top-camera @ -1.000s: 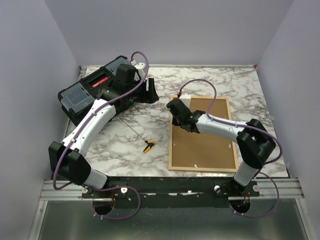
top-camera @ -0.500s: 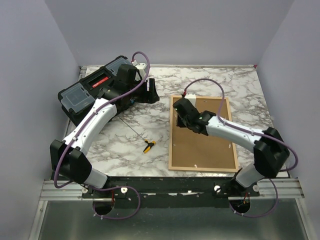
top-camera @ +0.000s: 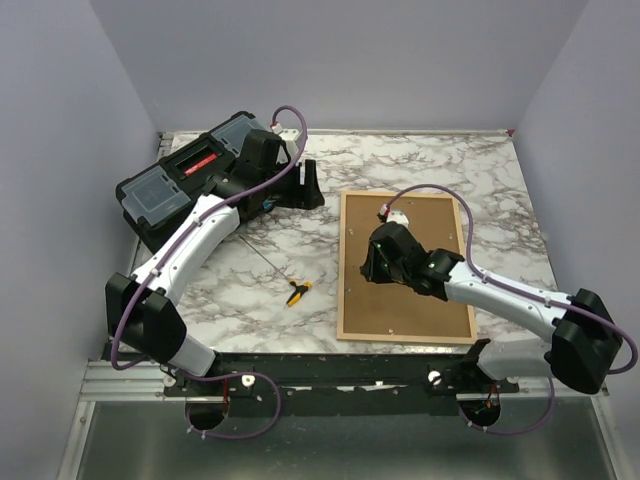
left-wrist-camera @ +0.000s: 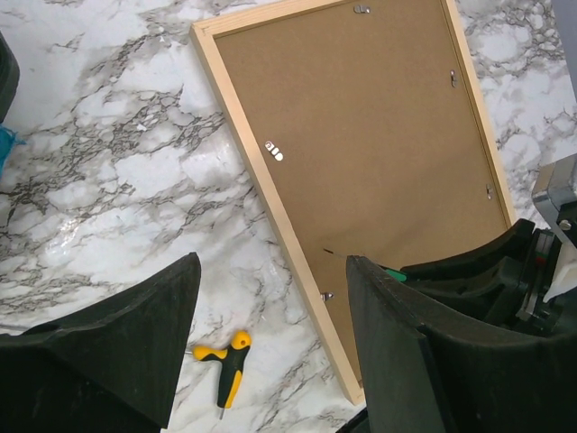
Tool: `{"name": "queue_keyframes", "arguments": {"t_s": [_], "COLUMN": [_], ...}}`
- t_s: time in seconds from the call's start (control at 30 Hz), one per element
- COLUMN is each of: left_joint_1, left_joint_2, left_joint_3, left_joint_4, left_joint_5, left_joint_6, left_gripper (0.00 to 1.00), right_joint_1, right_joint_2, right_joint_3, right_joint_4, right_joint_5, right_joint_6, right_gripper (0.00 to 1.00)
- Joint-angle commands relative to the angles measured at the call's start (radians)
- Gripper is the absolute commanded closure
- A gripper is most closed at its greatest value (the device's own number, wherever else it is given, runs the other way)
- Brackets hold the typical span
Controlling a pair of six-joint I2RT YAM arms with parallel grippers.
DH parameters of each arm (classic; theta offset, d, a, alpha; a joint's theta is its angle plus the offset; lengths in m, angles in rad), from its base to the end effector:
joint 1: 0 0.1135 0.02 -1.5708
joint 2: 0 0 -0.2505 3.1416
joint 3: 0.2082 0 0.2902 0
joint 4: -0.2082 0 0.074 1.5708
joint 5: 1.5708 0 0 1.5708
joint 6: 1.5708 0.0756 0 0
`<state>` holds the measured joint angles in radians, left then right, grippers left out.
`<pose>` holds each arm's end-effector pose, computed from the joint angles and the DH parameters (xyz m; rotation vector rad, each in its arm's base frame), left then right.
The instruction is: Take the photo out of the frame
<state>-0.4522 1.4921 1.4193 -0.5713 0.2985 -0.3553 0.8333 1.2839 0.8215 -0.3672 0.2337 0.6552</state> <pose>0.3544 -0.1969 0.3146 0.2824 2.2758 -0.7651 0.2346 0.2322 0.1719 -0.1049 2.4119 0.4265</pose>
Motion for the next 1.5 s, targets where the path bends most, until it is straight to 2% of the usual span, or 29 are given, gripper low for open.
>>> {"name": "queue_keyframes", "arguments": {"t_s": [0.0, 0.13, 0.57, 0.87, 1.47], "left_joint_1": [-0.017, -0.050, -0.062, -0.066, -0.072], "left_joint_2": [0.013, 0.015, 0.032, 0.045, 0.059], "left_joint_3": [0.030, 0.038, 0.046, 0.046, 0.051], "left_joint_4": [-0.006, -0.024, -0.033, -0.033, -0.036], "left_joint_5": [0.003, -0.058, -0.065, -0.055, -0.052], "left_joint_6": [0.008, 0.036, 0.038, 0.035, 0.033], "left_gripper": [0.33, 0.32, 0.32, 0.32, 0.32], "right_joint_1": [0.023, 0.067, 0.185, 0.190, 0.195], "right_joint_2": [-0.048, -0.063, -0.088, -0.079, -0.028], "right_joint_3": [0.010, -0.017, -0.049, -0.069, -0.050], "right_joint_4": [-0.038, -0.045, -0.180, -0.093, -0.041], "right_joint_5": [-0.032, -0.047, 0.081, 0.062, 0.084], "right_joint_6": [0.023, 0.070, 0.134, 0.113, 0.099], "right_gripper": [0.99, 0.99, 0.99, 0.99, 0.99]}}
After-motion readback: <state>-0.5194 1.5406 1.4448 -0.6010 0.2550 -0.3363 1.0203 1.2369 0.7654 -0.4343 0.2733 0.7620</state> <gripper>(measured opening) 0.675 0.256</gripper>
